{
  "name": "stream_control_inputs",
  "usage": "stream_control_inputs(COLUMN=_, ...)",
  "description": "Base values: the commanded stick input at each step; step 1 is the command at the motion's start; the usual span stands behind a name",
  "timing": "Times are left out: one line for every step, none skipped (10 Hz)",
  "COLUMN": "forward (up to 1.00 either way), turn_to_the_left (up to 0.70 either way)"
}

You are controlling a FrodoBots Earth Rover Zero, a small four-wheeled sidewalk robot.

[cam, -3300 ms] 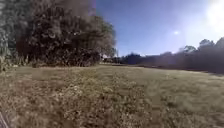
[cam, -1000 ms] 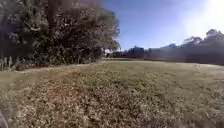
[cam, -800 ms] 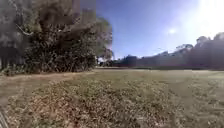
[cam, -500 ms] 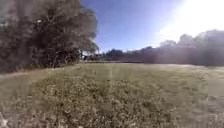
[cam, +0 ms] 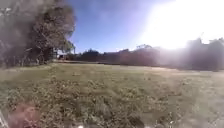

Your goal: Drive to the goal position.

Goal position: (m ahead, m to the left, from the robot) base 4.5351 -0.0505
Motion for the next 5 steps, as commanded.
stream_control_inputs(forward=0.98, turn_to_the_left=0.0)
stream_control_inputs(forward=0.98, turn_to_the_left=0.0)
stream_control_inputs(forward=0.98, turn_to_the_left=0.0)
stream_control_inputs(forward=0.98, turn_to_the_left=0.0)
stream_control_inputs(forward=0.99, turn_to_the_left=0.0)
